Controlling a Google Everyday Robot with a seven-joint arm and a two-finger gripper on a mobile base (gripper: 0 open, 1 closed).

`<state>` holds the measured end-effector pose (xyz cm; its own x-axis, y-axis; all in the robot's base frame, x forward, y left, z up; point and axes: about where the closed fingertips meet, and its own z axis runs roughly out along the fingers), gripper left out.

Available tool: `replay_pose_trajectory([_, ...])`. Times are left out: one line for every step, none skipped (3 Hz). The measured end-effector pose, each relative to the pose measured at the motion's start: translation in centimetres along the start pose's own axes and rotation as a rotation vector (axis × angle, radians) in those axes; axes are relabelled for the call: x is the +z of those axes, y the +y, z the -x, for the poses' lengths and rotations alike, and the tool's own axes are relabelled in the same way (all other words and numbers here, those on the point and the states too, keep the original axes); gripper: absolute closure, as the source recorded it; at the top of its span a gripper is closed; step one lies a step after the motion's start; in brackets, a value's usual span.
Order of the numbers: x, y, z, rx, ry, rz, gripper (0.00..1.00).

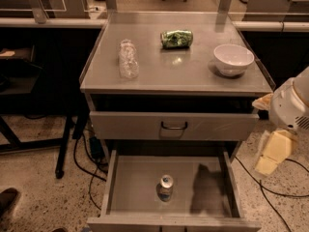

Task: Pick redbull can from middle drawer and place on counter

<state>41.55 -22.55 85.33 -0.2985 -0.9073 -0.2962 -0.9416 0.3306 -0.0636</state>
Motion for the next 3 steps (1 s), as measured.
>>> replay_pose_trajectory([0.0, 0.0, 0.0, 0.000, 0.000, 0.000, 0.00])
replay_pose_trajectory([4.4, 1.5, -1.0, -0.008, -0.032, 0.077, 0.00])
replay_pose_trajectory([12.7, 3.1, -2.9, 0.036, -0.131, 0.193, 0.00])
